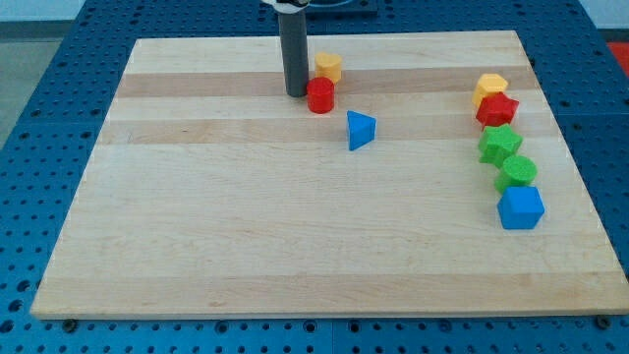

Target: Push the yellow heart above the yellow hexagon

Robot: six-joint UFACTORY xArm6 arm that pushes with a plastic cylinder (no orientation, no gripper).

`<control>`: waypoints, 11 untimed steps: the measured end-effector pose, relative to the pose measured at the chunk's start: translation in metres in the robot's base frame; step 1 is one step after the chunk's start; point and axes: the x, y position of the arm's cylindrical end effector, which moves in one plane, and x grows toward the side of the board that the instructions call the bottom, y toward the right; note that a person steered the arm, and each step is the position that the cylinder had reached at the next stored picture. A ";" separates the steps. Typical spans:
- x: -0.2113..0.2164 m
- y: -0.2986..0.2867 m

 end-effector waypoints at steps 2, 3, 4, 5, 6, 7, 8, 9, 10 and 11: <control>-0.030 0.000; -0.030 0.002; -0.030 0.043; -0.030 0.095; -0.030 0.144; -0.030 0.175; -0.029 0.158; -0.022 0.113; -0.013 0.074; -0.011 0.053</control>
